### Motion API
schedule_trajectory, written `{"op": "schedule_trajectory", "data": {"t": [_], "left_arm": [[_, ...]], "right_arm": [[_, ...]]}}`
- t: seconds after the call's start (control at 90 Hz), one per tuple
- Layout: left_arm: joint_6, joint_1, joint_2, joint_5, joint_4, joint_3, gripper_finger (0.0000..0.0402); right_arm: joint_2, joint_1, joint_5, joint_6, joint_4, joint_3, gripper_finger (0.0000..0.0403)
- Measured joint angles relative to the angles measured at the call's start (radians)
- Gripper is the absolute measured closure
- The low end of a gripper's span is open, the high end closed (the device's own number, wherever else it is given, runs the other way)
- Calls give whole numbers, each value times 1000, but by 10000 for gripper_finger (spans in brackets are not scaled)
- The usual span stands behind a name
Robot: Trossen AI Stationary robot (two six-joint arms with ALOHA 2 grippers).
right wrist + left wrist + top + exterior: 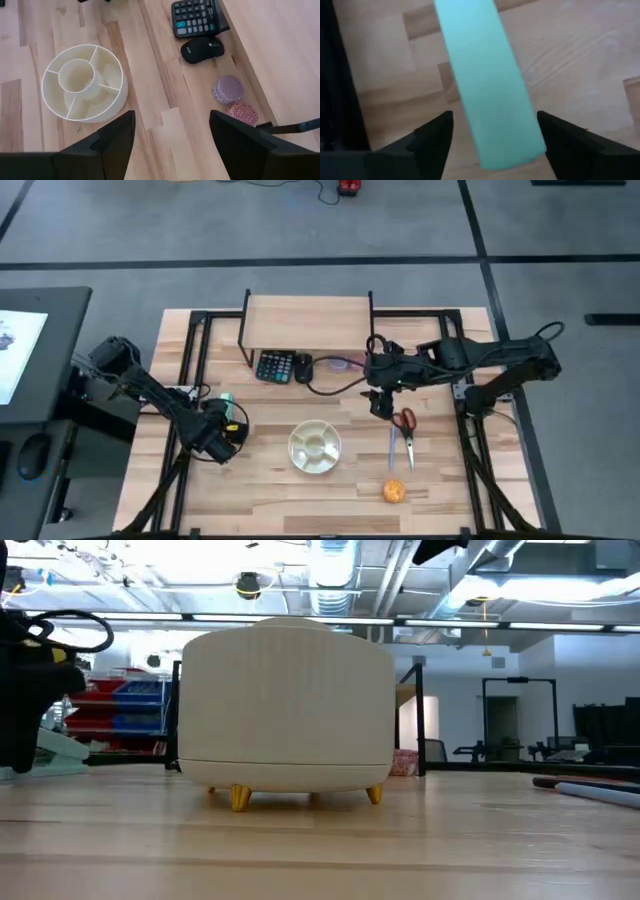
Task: Stock shelves
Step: Remove the blue stapler from the shelf, then remove the pink scented candle from under the shelf
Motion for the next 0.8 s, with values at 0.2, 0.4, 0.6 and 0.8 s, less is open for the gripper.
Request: {"op": "schedule_trajectory", "data": {"t": [0.2, 0.4, 0.6, 0.8], "left_arm": [[2, 0, -39, -13, -65, 29, 120], [2, 0, -47, -28, -67, 30, 120], [2, 0, -59, -27, -70, 30, 120], [9, 0, -139, -25, -90, 30, 120]], "right_arm": [[0, 0, 0, 0, 0, 0, 159], [0, 0, 0, 1, 0, 0, 159], [0, 0, 0, 1, 0, 0, 159], [0, -1, 0, 32, -1, 0, 159]]}}
